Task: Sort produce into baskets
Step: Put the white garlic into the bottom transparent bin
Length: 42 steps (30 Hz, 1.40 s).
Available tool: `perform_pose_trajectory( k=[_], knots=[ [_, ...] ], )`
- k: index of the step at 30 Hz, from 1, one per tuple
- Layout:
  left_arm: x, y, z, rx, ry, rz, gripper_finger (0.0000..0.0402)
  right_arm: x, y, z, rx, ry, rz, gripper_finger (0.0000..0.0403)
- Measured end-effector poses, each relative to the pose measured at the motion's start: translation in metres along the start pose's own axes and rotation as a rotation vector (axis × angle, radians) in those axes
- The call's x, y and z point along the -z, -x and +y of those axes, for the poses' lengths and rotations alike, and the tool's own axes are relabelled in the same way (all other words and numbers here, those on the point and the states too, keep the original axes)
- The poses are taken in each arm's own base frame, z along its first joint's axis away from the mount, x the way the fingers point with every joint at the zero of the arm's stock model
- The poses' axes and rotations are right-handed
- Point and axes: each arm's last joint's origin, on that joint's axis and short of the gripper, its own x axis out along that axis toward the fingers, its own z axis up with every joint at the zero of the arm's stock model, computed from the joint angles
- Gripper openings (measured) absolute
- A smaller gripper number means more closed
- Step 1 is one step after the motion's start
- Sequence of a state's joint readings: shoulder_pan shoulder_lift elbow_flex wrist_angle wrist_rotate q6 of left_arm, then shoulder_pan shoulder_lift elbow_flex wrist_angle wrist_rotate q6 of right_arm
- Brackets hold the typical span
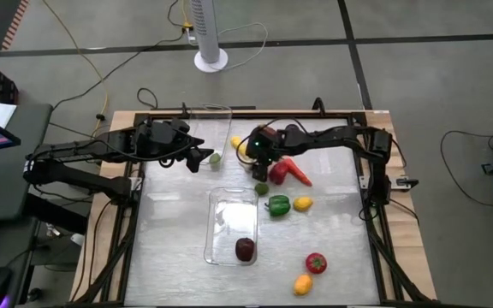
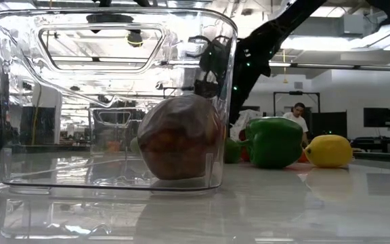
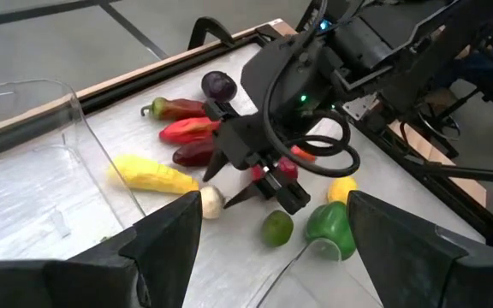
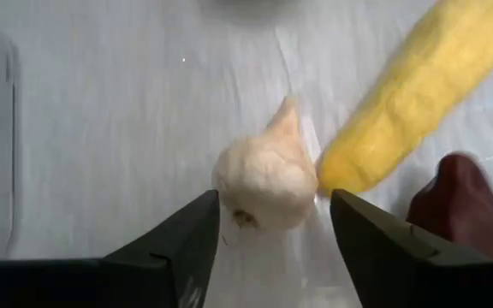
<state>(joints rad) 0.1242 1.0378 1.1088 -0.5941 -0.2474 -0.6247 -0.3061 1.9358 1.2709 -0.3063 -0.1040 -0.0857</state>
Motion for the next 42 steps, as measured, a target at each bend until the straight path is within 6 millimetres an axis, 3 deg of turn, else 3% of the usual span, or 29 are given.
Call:
perform_pose_trajectory(
  k=[9, 15, 20, 32, 36, 42],
  knots=[
    [0.0, 0.0, 0.0, 0.0, 0.006, 0.0, 0.0277, -0.012, 0.002, 0.009, 0.008, 0.011, -0.085, 0.0338],
    [0.0, 0.0, 0.0, 0.006, 0.009, 0.005, 0.0277, -0.003, -0.024, 0.007, 0.011, -0.011, -0.047, 0.0356],
    [0.001, 0.0, 0.0, 0.015, 0.012, 0.024, 0.0277, 0.003, -0.028, 0.012, 0.018, -0.026, 0.015, 0.0325],
    [0.004, 0.0, 0.002, -0.011, -0.01, 0.053, 0.0277, 0.001, -0.025, 0.011, 0.025, -0.003, -0.005, 0.0186],
    [0.006, 0.0, 0.003, -0.018, -0.014, 0.064, 0.0277, -0.008, -0.011, 0.012, 0.022, -0.004, 0.022, 0.0158],
    [0.01, 0.001, 0.006, -0.048, -0.04, 0.112, 0.0277, -0.049, 0.051, 0.015, -0.002, 0.077, -0.066, 0.0181]
  ],
)
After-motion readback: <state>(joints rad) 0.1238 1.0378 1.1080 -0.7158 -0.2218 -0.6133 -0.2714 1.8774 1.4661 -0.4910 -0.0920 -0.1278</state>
